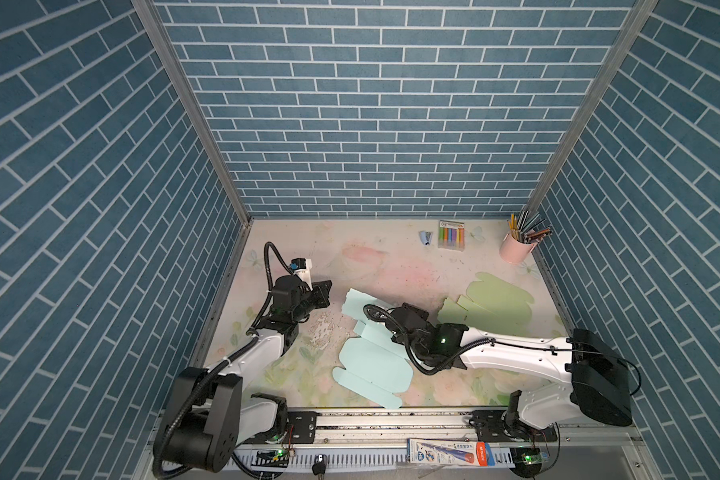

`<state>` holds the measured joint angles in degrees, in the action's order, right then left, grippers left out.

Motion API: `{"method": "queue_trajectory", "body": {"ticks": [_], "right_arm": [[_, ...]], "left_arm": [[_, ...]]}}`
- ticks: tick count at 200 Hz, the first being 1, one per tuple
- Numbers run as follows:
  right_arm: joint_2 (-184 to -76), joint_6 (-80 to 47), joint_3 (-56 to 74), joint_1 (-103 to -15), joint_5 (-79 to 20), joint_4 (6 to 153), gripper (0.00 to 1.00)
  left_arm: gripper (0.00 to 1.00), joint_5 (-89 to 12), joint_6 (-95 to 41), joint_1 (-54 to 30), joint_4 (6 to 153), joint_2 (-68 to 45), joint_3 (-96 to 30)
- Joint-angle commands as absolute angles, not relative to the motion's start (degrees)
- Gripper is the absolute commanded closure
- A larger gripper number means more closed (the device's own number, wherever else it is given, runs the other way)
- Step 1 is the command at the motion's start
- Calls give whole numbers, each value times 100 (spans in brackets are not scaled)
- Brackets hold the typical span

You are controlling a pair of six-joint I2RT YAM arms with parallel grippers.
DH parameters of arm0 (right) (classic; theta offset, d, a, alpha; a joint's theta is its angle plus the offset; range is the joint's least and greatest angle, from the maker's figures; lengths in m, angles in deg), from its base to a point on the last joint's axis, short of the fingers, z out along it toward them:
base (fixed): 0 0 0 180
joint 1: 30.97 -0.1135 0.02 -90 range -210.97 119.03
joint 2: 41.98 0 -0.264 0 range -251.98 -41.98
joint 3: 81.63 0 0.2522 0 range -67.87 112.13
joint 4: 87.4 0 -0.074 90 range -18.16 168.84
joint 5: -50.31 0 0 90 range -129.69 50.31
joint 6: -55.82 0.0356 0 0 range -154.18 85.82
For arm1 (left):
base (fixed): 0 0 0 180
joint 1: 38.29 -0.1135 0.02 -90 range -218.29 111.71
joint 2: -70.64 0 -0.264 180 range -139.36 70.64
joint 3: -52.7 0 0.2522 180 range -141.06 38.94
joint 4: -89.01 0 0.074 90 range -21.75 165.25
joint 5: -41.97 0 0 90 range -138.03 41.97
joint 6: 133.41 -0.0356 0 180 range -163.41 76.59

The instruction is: Fold the paper box

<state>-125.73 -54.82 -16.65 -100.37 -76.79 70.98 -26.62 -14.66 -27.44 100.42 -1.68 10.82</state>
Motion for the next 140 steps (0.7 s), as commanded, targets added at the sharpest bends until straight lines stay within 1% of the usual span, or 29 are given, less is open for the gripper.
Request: {"method": "queue_trajectory", "body": {"ticks": [1, 55, 96, 140], "right_arm": [[-12733, -5981, -1680, -10163, -8106, 7363, 100], [-12982, -6566, -1751, -10250, -8281, 7770, 100], [-13290, -7004, -1757, -10270, -8475, 8081, 100], [-13318, -7226, -1868, -10273, -8482, 8368, 100]], "left_arm": [[100, -2441, -1640, -2780, 10252, -625, 838], [100, -1818, -1684, -2766, 10780, -1551, 836], [100, -1777, -1696, -2491, 10909, -1637, 1026], [100, -1812, -1668, -2210, 10936, -1352, 1418]]}}
